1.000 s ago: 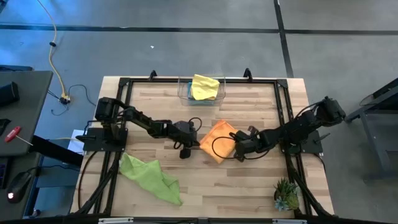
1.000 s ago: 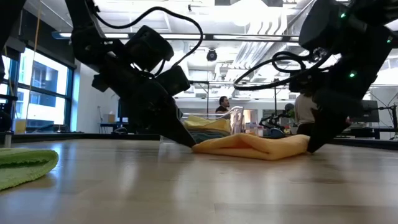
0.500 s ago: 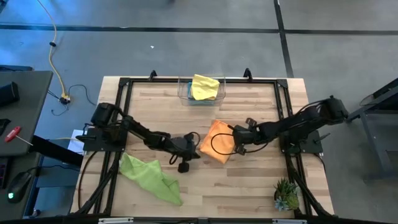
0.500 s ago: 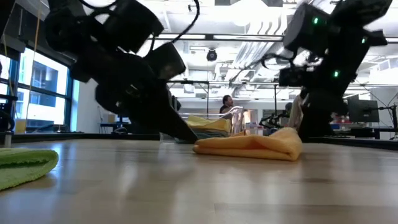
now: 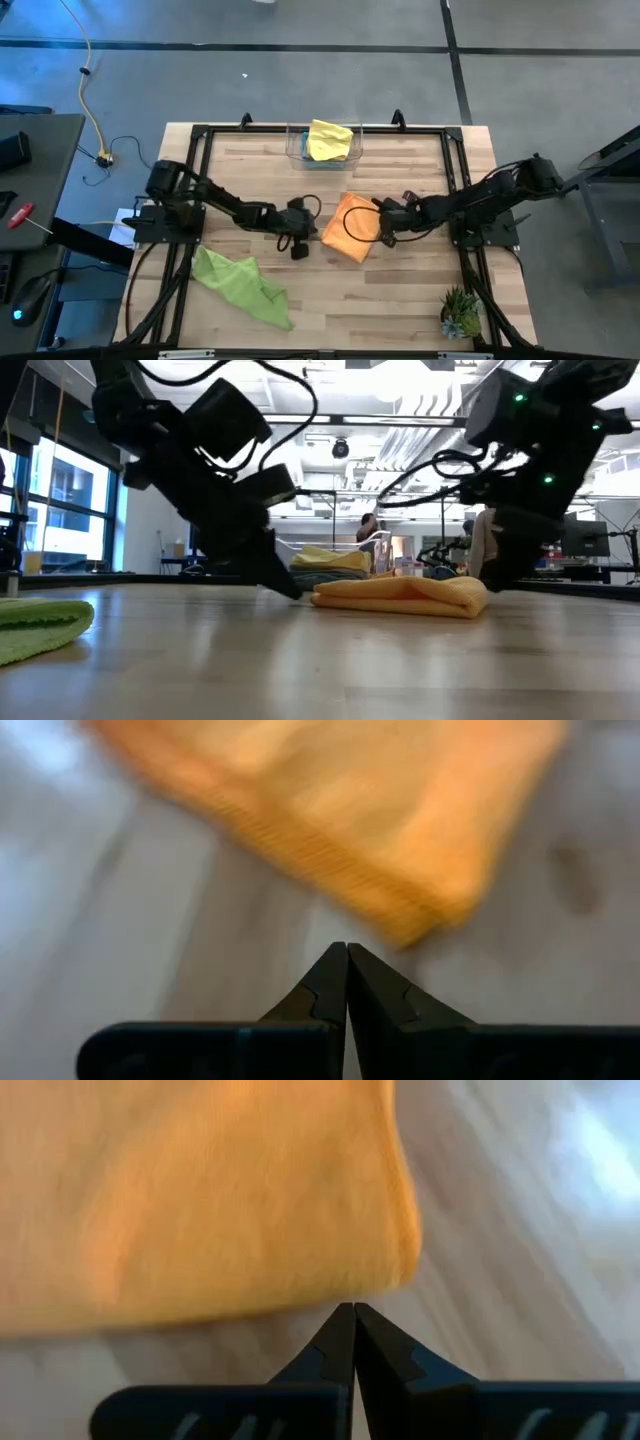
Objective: Fold microfiber towels
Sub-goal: Fold the orange towel
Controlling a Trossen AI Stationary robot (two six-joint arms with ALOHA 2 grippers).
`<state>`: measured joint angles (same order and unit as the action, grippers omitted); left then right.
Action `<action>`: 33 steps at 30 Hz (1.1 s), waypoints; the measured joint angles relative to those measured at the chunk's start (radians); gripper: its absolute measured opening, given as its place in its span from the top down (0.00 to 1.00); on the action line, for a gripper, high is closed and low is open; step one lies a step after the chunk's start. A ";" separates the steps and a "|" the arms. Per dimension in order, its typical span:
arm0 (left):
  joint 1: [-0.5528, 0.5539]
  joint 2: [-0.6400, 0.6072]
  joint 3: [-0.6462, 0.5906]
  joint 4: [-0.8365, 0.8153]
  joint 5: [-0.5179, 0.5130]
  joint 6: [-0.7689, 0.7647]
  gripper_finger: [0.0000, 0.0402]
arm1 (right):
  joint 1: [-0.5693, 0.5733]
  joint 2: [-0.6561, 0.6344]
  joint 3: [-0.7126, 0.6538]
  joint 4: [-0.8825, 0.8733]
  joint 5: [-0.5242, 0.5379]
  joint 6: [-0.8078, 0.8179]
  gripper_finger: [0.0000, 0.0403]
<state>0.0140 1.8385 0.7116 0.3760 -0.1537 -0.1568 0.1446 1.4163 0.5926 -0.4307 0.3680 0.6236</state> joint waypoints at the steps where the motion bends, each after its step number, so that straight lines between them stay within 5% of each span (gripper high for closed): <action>1: -0.006 0.018 0.004 0.027 0.013 -0.001 1.00 | -0.014 0.003 0.000 0.019 0.000 -0.022 1.00; 15: -0.107 0.117 0.081 0.108 0.025 -0.026 1.00 | -0.137 -0.021 0.001 0.127 0.010 -0.245 1.00; 25: -0.153 -0.089 0.090 -0.079 0.052 0.124 0.98 | 0.015 -0.215 0.001 0.005 0.030 -0.143 1.00; 33: -0.144 -0.082 0.162 -0.140 0.059 0.258 0.78 | 0.133 -0.193 0.001 0.056 0.053 -0.100 0.83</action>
<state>-0.1299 1.7569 0.8739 0.2358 -0.0944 0.1015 0.2775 1.2233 0.5934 -0.3746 0.4213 0.5237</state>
